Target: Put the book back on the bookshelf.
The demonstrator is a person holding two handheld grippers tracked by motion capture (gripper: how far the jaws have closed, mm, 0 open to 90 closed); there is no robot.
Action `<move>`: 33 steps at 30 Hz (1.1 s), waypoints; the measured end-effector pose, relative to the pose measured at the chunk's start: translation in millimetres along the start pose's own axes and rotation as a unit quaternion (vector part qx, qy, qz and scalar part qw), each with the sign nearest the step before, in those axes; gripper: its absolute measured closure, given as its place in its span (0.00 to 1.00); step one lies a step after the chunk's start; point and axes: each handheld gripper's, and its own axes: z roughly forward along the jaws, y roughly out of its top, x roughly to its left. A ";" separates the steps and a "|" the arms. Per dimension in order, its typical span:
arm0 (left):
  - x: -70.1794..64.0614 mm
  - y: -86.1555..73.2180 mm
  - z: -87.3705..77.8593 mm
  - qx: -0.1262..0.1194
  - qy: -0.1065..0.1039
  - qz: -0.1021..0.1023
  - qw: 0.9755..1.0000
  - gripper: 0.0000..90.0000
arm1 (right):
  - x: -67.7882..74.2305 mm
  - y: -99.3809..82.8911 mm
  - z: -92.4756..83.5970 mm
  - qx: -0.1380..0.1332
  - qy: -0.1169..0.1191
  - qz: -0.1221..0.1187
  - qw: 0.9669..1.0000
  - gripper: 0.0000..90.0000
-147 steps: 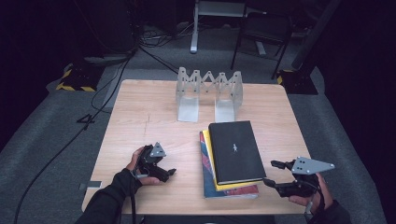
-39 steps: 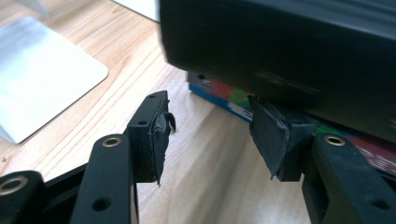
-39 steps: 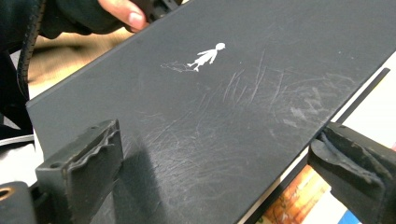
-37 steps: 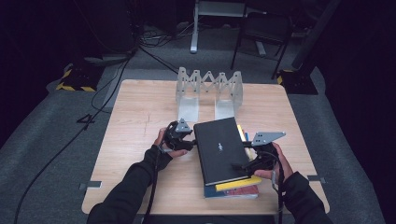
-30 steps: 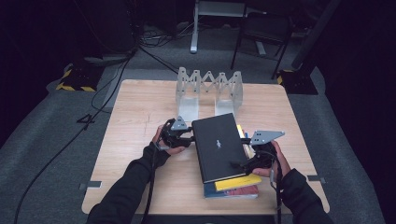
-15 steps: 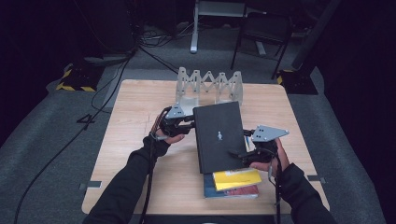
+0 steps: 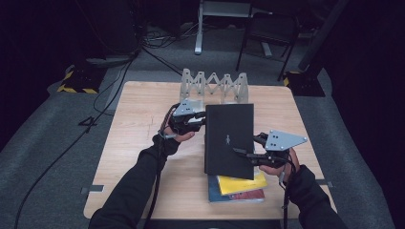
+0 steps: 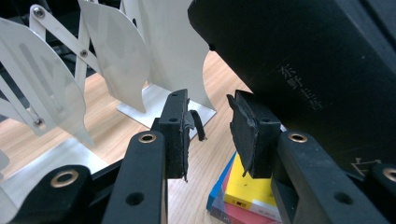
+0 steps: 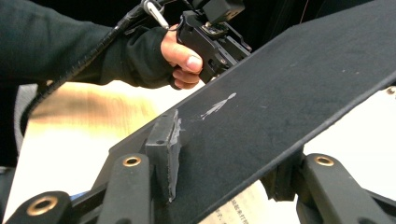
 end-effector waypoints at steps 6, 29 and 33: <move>1.8 10.6 -4.4 -0.017 0.002 0.004 1.000 0.78 | 1.2 5.5 -2.7 0.000 -0.012 -0.030 0.999 0.63; -41.1 31.4 -37.7 -0.046 0.043 0.058 0.996 0.56 | 26.1 -21.4 -21.4 -0.023 -0.020 -0.062 0.998 0.83; -47.5 18.1 -42.9 -0.021 0.040 0.065 0.997 0.47 | 30.3 -22.9 -22.8 -0.021 -0.024 -0.062 0.998 0.84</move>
